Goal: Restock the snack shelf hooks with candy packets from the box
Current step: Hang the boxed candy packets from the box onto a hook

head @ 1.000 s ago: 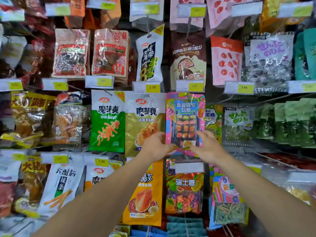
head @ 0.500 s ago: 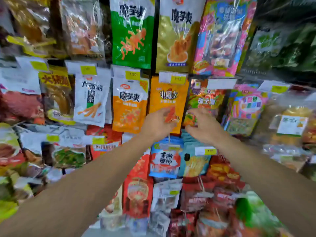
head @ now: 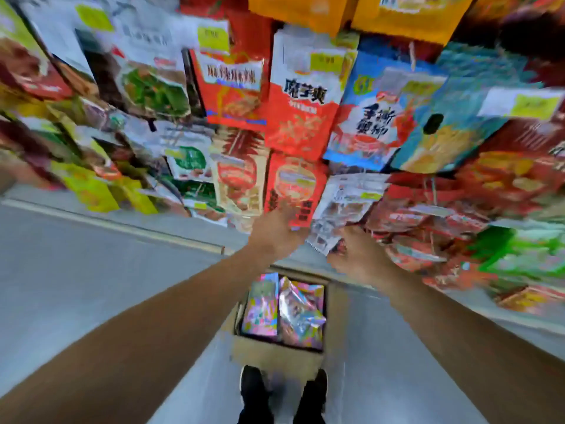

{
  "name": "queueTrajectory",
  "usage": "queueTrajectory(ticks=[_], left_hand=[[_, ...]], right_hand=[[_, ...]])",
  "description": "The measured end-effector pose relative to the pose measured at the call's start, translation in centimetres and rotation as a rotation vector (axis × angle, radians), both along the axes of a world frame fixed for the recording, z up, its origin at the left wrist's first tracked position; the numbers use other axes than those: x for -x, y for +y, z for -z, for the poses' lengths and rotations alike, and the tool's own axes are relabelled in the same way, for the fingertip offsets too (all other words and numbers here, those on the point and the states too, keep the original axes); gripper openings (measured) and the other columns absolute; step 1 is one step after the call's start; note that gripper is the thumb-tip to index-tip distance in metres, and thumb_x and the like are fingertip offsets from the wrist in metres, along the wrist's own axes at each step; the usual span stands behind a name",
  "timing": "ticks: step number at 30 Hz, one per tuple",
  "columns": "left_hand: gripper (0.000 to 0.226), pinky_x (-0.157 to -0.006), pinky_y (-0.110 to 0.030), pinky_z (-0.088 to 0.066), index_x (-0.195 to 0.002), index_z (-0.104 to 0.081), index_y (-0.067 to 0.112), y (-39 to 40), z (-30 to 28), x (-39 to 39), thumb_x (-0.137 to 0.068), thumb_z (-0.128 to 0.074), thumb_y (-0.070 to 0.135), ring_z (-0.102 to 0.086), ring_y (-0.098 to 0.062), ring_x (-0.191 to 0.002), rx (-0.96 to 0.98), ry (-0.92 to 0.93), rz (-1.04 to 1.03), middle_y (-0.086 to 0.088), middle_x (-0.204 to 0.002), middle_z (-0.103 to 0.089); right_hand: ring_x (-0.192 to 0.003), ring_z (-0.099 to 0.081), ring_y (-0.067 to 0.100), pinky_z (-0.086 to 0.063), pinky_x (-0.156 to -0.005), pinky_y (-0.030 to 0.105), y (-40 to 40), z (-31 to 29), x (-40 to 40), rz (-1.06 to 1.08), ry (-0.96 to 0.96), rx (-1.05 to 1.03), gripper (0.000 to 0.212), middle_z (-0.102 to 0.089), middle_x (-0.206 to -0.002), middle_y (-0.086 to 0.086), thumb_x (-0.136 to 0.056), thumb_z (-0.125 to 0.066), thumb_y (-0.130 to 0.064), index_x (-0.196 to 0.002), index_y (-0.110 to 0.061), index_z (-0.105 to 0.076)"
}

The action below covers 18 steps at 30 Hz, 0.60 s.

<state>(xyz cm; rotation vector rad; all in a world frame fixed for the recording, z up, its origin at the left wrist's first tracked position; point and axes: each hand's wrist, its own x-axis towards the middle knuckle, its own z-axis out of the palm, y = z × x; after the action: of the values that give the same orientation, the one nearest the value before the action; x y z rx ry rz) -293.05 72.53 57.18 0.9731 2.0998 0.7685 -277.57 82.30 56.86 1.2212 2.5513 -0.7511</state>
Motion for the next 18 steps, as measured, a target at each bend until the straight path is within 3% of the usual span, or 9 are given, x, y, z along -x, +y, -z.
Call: queueTrajectory(ticks=[2, 4, 7, 9, 10, 12, 14, 18], left_hand=[[0.067, -0.094, -0.039, -0.05, -0.114, -0.067, 0.021, -1.1, 4.9, -0.7, -0.057, -0.056, 0.055, -0.066, -0.029, -0.104, 0.051, -0.084, -0.094, -0.009, -0.12, -0.067], [0.073, -0.101, -0.033, -0.046, -0.124, -0.063, 0.017, -2.1, 8.5, -1.4, -0.059, -0.056, 0.05, -0.063, -0.022, -0.113, 0.147, -0.099, -0.132, -0.003, -0.125, -0.066], [0.053, -0.098, -0.029, -0.045, -0.124, -0.063, 0.016, -2.7, 13.9, -2.3, -0.076, -0.067, 0.039, -0.061, -0.02, -0.115, 0.23, -0.135, -0.141, 0.0, -0.126, -0.065], [0.041, -0.094, -0.028, -0.046, -0.123, -0.063, 0.015, -3.5, 15.7, -2.4, -0.084, -0.069, 0.028, -0.061, -0.022, -0.113, 0.244, -0.155, -0.148, 0.0, -0.124, -0.065], [0.042, -0.096, -0.027, -0.044, -0.124, -0.063, 0.016, -3.8, 20.3, -3.3, -0.084, -0.069, 0.027, -0.059, -0.021, -0.115, 0.293, -0.189, -0.17, 0.001, -0.126, -0.064], [0.046, -0.098, -0.024, -0.041, -0.129, -0.06, 0.018, -4.6, 22.7, -3.6, -0.085, -0.069, 0.027, -0.057, -0.018, -0.119, 0.301, -0.226, -0.204, 0.003, -0.129, -0.062], [0.049, -0.097, -0.023, -0.042, -0.131, -0.058, 0.021, -5.4, 26.8, -4.7, -0.084, -0.069, 0.026, -0.057, -0.016, -0.12, 0.334, -0.285, -0.249, 0.003, -0.129, -0.062], [0.048, -0.09, -0.028, -0.048, -0.131, -0.059, 0.02, -6.7, 35.2, -6.6, -0.084, -0.069, 0.027, -0.058, -0.015, -0.117, 0.398, -0.373, -0.301, 0.002, -0.129, -0.062]], right_hand=[[-0.115, -0.056, 0.03, -0.043, -0.09, 0.031, -1.3, 4.8, -0.7, -0.007, -0.047, 0.092, 0.057, -0.059, -0.122, 0.015, -0.077, -0.062, -0.039, -0.125, -0.009, -0.058], [-0.106, -0.061, 0.032, -0.047, -0.083, 0.033, -2.1, 9.2, -1.4, 0.009, -0.064, 0.171, 0.062, -0.063, -0.111, 0.015, -0.067, -0.051, -0.049, -0.117, -0.013, -0.061], [-0.084, -0.058, 0.027, -0.044, -0.068, 0.033, -3.0, 15.3, -3.2, 0.033, -0.133, 0.275, 0.023, -0.06, -0.087, 0.008, -0.075, -0.062, -0.03, -0.093, -0.016, -0.062], [-0.078, -0.059, 0.023, -0.039, -0.055, 0.027, -3.3, 16.8, -4.1, 0.067, -0.159, 0.315, 0.026, -0.059, -0.088, 0.005, -0.073, -0.062, -0.028, -0.097, -0.017, -0.063], [-0.076, -0.06, 0.018, -0.036, -0.05, 0.023, -3.5, 21.6, -5.2, 0.085, -0.198, 0.359, 0.033, -0.06, -0.091, 0.004, -0.072, -0.061, -0.031, -0.102, -0.017, -0.063], [-0.082, -0.061, 0.014, -0.035, -0.055, 0.018, -3.5, 23.7, -6.2, 0.11, -0.173, 0.379, 0.046, -0.063, -0.107, 0.004, -0.072, -0.062, -0.037, -0.114, -0.018, -0.062], [-0.105, -0.058, 0.02, -0.036, -0.071, 0.022, -3.6, 27.7, -7.4, 0.148, -0.204, 0.401, 0.053, -0.057, -0.121, 0.004, -0.076, -0.065, -0.034, -0.125, -0.016, -0.058], [-0.101, -0.06, 0.026, -0.048, -0.074, 0.033, -3.3, 35.8, -8.5, 0.132, -0.266, 0.425, 0.038, -0.063, -0.111, 0.007, -0.079, -0.066, -0.028, -0.114, -0.014, -0.062]])
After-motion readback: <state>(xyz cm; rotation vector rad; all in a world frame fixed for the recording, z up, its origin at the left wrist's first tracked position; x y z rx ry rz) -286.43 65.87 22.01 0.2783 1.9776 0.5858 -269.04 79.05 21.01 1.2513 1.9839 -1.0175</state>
